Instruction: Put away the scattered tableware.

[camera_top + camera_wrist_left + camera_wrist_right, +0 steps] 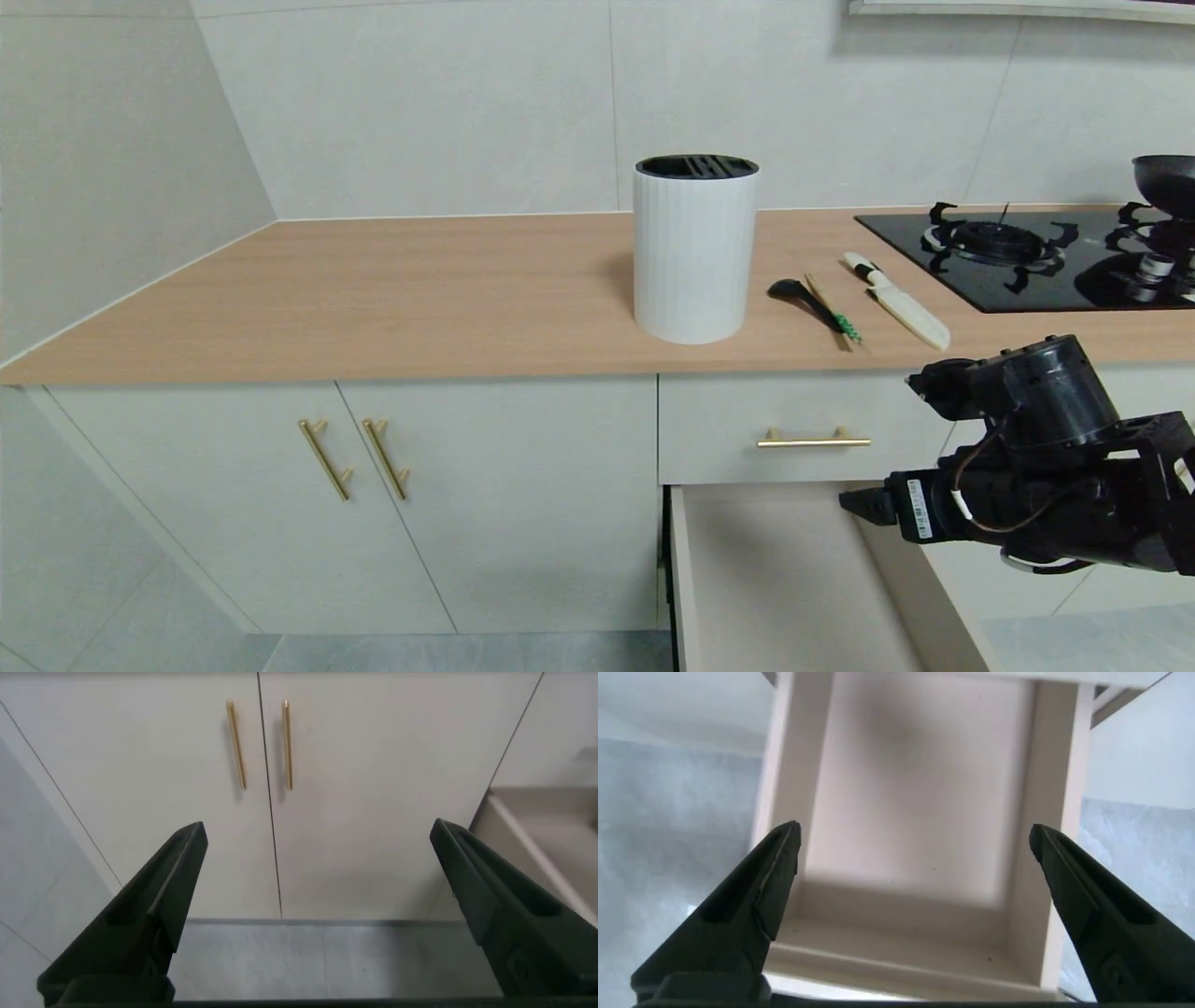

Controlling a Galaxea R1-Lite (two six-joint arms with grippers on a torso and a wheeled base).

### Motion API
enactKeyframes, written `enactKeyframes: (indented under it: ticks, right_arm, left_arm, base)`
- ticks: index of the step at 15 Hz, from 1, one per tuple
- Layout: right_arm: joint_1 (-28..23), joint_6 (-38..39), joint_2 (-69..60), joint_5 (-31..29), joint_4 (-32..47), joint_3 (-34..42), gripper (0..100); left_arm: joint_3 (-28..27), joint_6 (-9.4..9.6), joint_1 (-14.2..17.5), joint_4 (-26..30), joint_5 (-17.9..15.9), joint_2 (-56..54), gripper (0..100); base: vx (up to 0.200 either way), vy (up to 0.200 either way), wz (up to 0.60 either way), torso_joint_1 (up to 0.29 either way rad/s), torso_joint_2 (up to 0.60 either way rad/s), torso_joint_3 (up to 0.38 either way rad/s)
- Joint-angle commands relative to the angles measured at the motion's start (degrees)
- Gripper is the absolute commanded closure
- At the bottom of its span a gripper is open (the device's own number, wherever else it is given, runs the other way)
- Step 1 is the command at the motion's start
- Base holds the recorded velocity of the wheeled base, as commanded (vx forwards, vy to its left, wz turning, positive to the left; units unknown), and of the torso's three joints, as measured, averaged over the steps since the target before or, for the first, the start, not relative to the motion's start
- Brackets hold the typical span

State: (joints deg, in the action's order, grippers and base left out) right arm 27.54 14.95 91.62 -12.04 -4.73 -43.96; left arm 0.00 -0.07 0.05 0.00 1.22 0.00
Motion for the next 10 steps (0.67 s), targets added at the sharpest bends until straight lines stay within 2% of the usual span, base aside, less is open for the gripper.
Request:
enactKeyframes:
  ticks: [1, 6, 8, 10]
  right_arm:
    - [0.0, 0.0, -0.1, 0.0, 0.0, 0.0, 0]
    - [0.0, 0.0, -0.6, 0.0, -0.2, -0.2, 0]
    - [0.0, -2.6, -1.4, 0.0, -2.1, -0.7, 0]
    - [-1.6, -7.3, 0.3, 0.4, -8.5, -4.3, 0]
  left_arm:
    - [0.0, -0.01, 0.0, 0.0, 0.0, 0.1, 0]
    - [0.0, -0.01, 0.0, 0.0, 0.0, 0.1, 0]
    - [0.0, -0.01, 0.0, 0.0, 0.0, 0.1, 0]
    - [0.0, -0.01, 0.0, 0.0, 0.0, 0.1, 0]
  base:
    - [0.000, 0.000, 0.00, 0.203, -0.49, -0.290]
    - [0.000, 0.000, 0.00, 0.210, -0.49, -0.287]
    - [0.000, 0.000, 0.00, 0.078, -0.20, -0.112]
    - [0.000, 0.000, 0.00, 0.018, -0.04, -0.018]
